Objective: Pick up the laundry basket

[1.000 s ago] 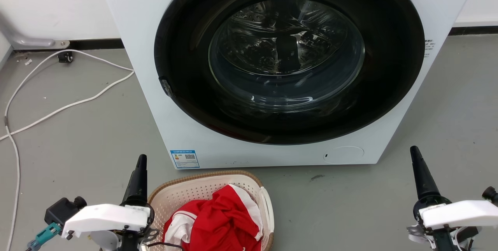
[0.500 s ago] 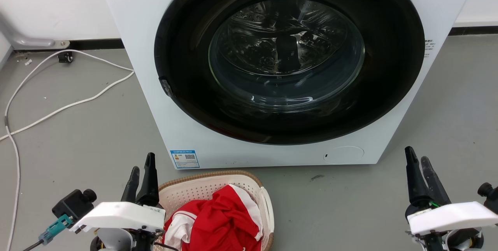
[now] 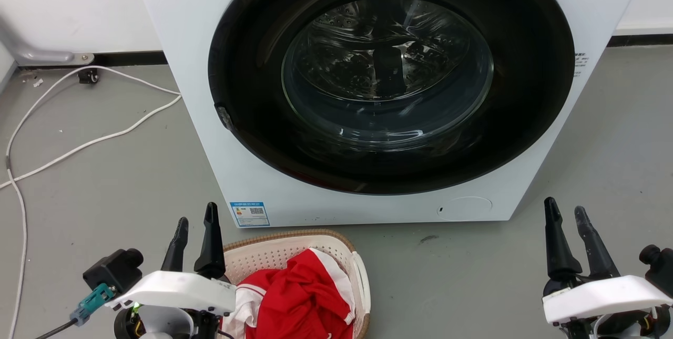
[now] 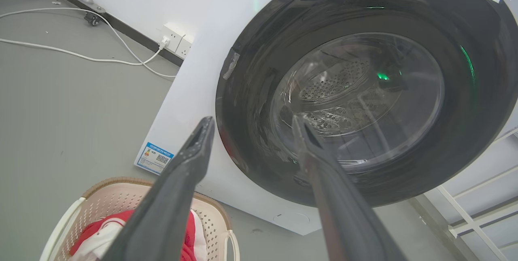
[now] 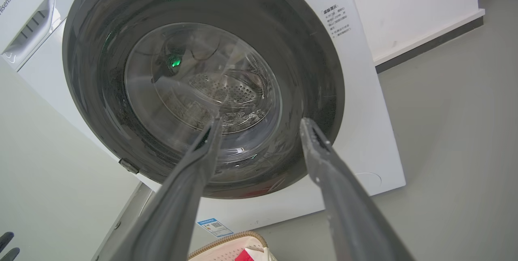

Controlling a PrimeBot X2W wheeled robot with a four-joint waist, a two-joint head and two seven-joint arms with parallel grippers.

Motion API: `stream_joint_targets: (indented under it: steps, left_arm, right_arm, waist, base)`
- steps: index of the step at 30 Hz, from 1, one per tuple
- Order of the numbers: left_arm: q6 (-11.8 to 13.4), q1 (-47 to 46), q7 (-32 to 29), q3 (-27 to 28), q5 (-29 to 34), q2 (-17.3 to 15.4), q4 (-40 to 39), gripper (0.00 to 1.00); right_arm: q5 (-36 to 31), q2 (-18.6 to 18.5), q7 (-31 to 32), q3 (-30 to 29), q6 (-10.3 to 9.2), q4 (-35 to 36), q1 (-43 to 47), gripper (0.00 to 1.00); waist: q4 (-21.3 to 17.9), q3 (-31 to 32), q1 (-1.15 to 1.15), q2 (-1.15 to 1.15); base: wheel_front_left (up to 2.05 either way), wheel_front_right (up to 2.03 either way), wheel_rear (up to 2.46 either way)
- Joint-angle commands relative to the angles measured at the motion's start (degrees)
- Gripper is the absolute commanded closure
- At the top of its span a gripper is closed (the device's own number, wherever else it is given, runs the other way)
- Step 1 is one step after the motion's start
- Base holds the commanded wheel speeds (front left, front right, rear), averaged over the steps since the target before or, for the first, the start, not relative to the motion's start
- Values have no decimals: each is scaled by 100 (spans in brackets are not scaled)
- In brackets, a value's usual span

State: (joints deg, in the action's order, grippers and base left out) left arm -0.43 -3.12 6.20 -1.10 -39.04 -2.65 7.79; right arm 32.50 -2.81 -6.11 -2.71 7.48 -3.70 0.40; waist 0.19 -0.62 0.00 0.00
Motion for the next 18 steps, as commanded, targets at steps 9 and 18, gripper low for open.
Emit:
stream_joint_targets:
  steps: [9, 18]
  left_arm:
    - [80, 37, 187, -98, 787, -23, -60, 0]
    - [153, 69, 326, -172, 1369, -24, -77, 0]
  right_arm:
    - [-814, -11, -196, 50, 1, 202, 97, 0]
    - [-1421, -11, -331, 68, 1, 264, 161, 0]
  waist:
    - [0, 4, 0, 0]
    - [-5, 10, 0, 0]
  base:
    - [0, 0, 0]
    - [0, 0, 0]
